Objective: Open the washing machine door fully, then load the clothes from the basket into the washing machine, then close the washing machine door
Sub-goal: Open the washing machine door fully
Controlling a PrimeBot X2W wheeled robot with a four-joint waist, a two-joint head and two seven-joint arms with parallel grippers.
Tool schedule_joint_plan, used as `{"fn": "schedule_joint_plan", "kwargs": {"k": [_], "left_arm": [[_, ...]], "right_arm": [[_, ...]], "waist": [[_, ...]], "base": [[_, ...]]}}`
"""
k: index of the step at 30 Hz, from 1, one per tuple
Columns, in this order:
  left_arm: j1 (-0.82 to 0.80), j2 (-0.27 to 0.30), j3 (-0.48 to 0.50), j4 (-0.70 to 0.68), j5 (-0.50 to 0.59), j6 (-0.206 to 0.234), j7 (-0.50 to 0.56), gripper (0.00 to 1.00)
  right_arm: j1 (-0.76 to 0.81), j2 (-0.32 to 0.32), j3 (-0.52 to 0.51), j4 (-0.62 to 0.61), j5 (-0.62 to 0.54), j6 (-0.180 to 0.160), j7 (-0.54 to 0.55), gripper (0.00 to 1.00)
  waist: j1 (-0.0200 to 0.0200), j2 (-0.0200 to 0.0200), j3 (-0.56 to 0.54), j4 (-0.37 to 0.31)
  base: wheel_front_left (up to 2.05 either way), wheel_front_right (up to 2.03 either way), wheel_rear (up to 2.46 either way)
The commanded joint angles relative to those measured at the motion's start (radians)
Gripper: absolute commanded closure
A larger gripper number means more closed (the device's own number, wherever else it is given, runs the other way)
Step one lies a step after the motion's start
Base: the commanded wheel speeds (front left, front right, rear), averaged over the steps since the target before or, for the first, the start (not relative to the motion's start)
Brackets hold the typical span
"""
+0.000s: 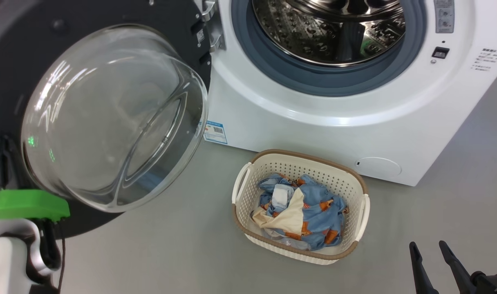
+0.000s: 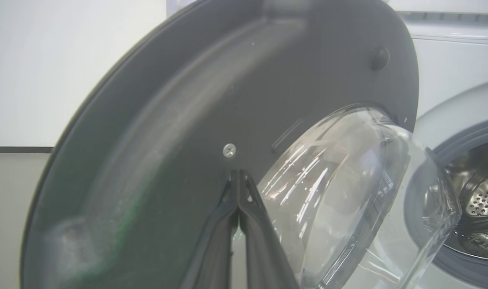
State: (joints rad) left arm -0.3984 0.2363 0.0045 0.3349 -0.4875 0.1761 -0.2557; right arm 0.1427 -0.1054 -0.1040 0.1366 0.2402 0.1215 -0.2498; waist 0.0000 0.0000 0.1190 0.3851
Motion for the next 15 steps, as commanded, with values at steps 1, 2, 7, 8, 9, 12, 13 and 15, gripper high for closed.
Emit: {"fn": "schedule_joint_plan", "kwargs": {"k": [1,2,7,8,9,12,13,15], "left_arm": [[0.009,0.034,0.038,-0.050,0.013,-0.007,-0.006,1.00],[0.021,0.031,0.039,-0.079,0.013,-0.009,-0.006,1.00],[0.085,0.014,0.020,-0.213,0.013,-0.016,-0.003,0.65],[0.096,0.011,0.015,-0.239,0.012,-0.017,0.000,0.60],[0.106,0.008,0.009,-0.263,0.012,-0.017,0.005,0.54],[0.134,0.004,-0.010,-0.330,0.018,-0.017,0.017,0.13],[0.143,0.003,-0.015,-0.349,0.019,-0.016,0.021,0.00],[0.161,0.002,-0.026,-0.384,0.024,-0.014,0.029,0.00]], "right_arm": [[-0.023,-0.012,0.027,-0.024,0.000,0.009,-0.012,0.00],[-0.023,-0.011,0.027,-0.025,0.000,0.009,-0.012,0.00],[-0.022,-0.006,0.030,-0.033,-0.004,0.009,-0.012,0.00],[-0.021,-0.005,0.031,-0.035,-0.004,0.009,-0.012,0.00],[-0.020,-0.004,0.031,-0.037,-0.006,0.009,-0.012,0.00],[-0.016,-0.004,0.031,-0.044,-0.009,0.009,-0.012,0.00],[-0.015,-0.004,0.030,-0.047,-0.010,0.009,-0.012,0.00],[-0.012,-0.004,0.031,-0.053,-0.012,0.009,-0.012,0.00]], "waist": [[0.0000,0.0000,-0.011,-0.014],[0.0000,0.0000,-0.014,-0.020],[0.0000,0.0000,-0.033,-0.061],[0.0000,0.0000,-0.037,-0.071],[0.0000,0.0000,-0.041,-0.081],[0.0000,0.0000,-0.050,-0.113],[0.0000,0.0000,-0.053,-0.125],[0.0000,0.0000,-0.058,-0.148]], "base": [[0.00,0.00,0.00],[0.00,0.00,0.00],[0.00,0.00,0.00],[0.00,0.00,0.00],[0.00,0.00,0.00],[0.00,0.00,0.00],[0.00,0.00,0.00],[0.00,0.00,0.00]]}}
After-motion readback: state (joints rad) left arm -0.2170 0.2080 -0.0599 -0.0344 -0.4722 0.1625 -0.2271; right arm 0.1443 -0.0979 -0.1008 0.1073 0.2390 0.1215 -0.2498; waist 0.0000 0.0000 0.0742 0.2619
